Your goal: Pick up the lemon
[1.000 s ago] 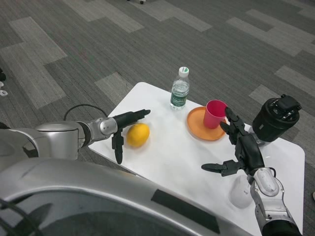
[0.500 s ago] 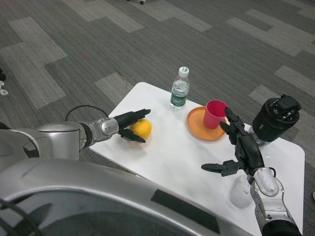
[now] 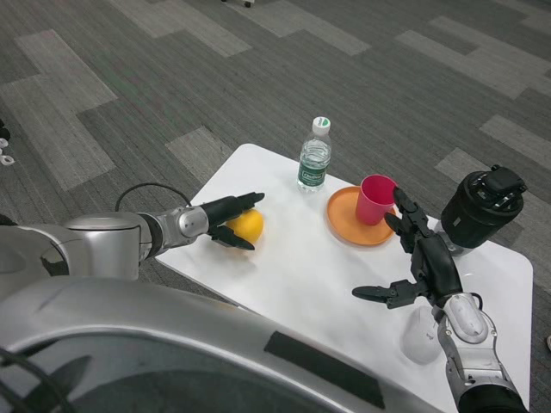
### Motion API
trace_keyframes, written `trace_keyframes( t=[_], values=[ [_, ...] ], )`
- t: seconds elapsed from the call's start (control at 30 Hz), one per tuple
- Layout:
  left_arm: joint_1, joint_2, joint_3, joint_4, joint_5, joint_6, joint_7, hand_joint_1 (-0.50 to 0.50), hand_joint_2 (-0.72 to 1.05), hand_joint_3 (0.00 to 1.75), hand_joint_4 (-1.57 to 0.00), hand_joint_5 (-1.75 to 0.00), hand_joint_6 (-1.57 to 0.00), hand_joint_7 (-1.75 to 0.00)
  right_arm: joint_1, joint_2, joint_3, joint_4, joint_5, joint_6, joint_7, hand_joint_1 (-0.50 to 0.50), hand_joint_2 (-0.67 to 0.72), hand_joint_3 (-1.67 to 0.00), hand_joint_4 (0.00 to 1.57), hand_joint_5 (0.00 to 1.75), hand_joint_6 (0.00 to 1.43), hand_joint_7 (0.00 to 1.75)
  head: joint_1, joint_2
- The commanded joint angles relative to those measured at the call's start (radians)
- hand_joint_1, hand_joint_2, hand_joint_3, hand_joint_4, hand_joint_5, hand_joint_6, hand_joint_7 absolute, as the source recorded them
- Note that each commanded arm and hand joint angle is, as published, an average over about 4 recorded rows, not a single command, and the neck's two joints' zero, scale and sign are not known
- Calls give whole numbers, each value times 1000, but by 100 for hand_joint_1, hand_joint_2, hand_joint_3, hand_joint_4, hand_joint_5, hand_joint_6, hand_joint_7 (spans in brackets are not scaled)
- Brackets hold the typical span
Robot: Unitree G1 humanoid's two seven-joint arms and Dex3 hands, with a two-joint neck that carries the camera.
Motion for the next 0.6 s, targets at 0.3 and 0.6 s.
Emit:
trace_keyframes(
  t=[0.3,0.6],
  values=[
    [-20,7,-2,-23,127,130,-82,50,96,9,-27,-59,-5,-7,-12,-4,-3,-1,5,2,0,-4,1,-40,0,48,0,0,1,-1],
    [-29,8,20,-30,177,149,-146,50,96,9,-69,-108,-20,-26,-11,-4,-3,-3,5,2,0,-4,-2,-40,0,48,0,0,0,-1]
  ],
)
